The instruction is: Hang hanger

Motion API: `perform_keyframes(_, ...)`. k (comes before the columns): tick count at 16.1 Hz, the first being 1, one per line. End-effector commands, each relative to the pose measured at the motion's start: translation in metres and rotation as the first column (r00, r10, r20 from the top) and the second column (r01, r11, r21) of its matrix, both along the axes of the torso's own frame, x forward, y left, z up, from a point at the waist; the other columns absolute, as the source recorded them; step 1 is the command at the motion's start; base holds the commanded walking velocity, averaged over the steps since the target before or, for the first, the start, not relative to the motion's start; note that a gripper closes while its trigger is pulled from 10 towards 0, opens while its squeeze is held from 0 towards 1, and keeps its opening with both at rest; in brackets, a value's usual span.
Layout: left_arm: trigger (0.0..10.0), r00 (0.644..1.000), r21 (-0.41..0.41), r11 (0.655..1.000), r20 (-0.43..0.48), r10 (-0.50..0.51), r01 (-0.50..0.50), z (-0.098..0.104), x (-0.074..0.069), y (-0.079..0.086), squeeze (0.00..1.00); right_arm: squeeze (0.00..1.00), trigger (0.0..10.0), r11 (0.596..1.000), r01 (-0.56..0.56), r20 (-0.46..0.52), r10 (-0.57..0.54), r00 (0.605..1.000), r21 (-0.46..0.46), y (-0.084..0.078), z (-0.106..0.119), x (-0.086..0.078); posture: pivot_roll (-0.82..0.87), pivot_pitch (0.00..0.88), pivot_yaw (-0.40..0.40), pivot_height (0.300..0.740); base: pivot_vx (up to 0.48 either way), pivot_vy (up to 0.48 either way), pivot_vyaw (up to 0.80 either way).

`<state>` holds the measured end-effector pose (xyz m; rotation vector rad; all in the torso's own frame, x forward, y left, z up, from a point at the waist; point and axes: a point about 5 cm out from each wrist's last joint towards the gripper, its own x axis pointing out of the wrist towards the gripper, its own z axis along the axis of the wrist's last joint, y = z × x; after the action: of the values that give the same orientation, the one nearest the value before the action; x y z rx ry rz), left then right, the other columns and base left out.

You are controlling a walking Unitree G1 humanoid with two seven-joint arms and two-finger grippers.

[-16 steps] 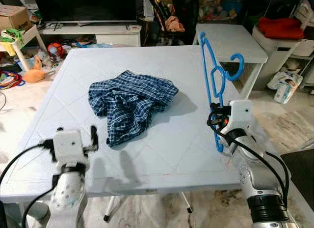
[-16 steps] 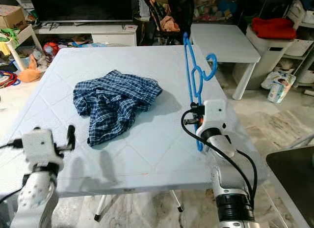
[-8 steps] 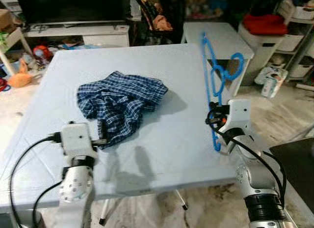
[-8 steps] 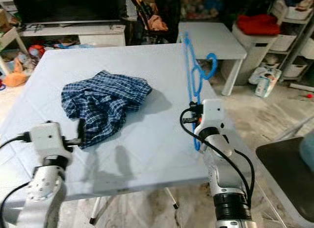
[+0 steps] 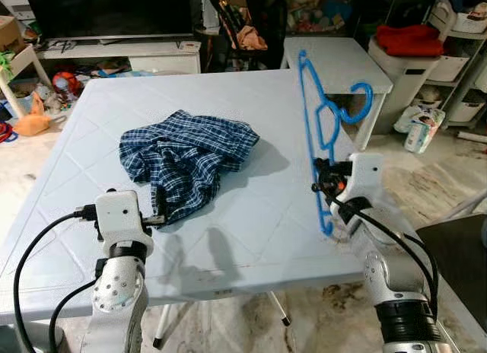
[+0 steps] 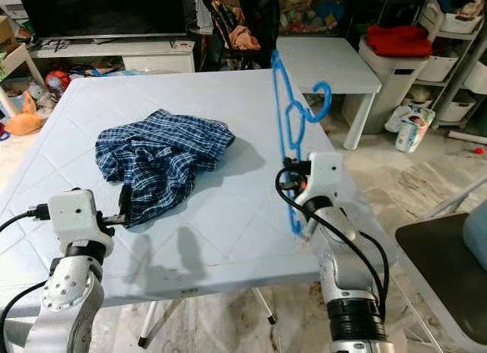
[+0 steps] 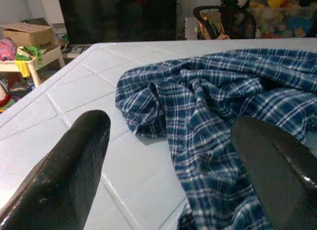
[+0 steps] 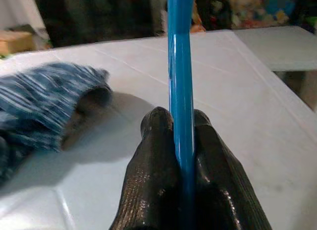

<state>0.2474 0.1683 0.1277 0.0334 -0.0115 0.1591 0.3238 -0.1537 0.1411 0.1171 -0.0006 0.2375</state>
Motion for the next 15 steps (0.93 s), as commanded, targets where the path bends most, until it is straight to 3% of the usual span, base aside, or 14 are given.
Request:
perform_keyframes(1,10.0,1.000,0.004,1.000,0.012,0.000,0.000,0.0045,0.0015,-0.0010,0.00,0.00,10.0,0.999,-0.031,0.084,0.032,0.996,-0.011,0.0055,0.0235,0.0052,-0.05,0.000,0.002,0.740,-0.259,0.000,0.00)
perform_keyframes(15,10.0,1.000,0.004,1.000,0.006,-0.003,0.003,0.0036,0.0049,-0.0026,0.00,0.00,10.0,0.999,-0.036,0.056,0.036,0.998,-0.006,0.0054,0.0191,0.0059,-0.05,0.000,0.002,0.740,-0.316,0.000,0.00)
